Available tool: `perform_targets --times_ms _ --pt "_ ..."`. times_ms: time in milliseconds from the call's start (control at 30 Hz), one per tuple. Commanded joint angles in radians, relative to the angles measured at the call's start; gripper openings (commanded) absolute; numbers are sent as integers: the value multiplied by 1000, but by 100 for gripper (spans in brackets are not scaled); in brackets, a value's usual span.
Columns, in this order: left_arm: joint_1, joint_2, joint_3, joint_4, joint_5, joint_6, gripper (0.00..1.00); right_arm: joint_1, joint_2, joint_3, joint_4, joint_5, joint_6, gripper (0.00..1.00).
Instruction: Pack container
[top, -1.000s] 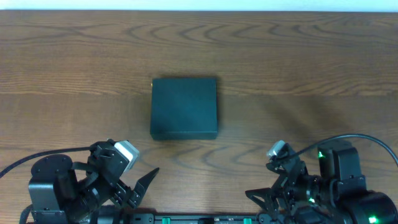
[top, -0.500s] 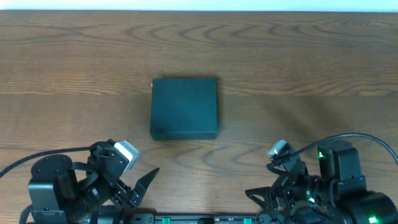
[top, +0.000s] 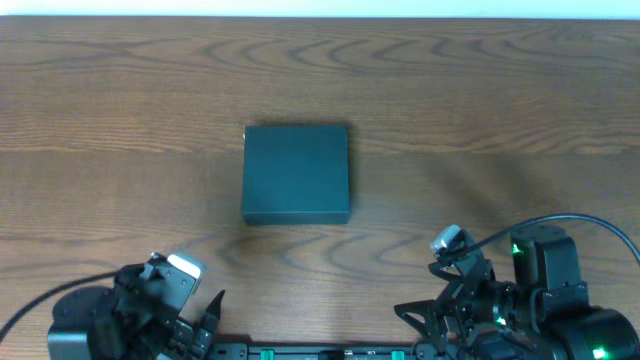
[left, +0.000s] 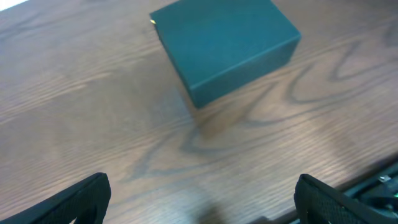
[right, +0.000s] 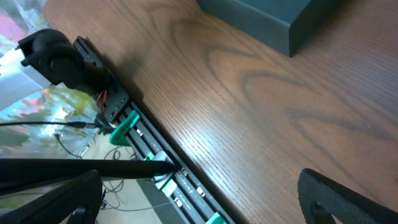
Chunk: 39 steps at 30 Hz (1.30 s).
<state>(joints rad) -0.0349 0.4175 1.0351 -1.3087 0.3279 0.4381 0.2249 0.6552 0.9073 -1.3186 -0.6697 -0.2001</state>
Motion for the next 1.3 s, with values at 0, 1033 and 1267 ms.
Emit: perform_targets --times_ms 0,1033,1267 --pt "4 -33 -10 26 -50 14 95 10 -3 -5 2 -7 9 99" --pt "93 -414 -916 902 -304 -523 95 10 -3 -5 2 -8 9 99" --pt "93 -414 -916 902 -309 -521 95 10 -3 -5 2 -8 9 99"
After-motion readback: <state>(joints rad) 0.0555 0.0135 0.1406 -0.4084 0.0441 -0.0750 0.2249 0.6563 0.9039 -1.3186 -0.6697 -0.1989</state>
